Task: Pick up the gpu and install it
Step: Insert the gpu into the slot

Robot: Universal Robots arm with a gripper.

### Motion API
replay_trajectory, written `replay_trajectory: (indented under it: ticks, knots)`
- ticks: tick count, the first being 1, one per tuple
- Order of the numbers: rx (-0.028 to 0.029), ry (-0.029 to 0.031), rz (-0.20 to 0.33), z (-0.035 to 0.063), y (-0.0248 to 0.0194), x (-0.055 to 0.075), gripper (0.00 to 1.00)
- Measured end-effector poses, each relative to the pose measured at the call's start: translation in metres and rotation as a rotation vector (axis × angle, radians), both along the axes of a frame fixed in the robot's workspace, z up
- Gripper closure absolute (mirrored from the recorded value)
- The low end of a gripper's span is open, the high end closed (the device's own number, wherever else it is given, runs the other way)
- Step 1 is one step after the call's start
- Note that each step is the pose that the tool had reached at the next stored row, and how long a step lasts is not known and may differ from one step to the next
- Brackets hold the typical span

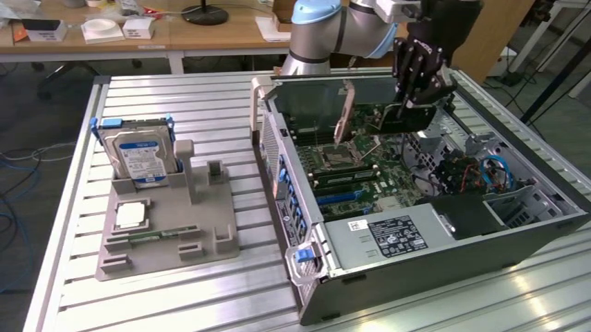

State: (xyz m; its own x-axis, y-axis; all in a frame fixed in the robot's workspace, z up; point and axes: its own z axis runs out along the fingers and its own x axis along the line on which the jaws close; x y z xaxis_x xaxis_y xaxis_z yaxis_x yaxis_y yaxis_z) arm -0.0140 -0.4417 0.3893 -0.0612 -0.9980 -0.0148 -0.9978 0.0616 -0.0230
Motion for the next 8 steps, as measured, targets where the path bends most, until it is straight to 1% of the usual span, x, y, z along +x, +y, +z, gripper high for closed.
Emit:
replay_trajectory:
  ticks: [4, 8]
  knots:
    - [-0.0002, 0.0000, 0.000, -0.0073, -0.0010, -0.003, 0.74]
    - [-0.0004, 0.0000, 0.000, -0.0146, -0.0038, -0.006, 0.74]
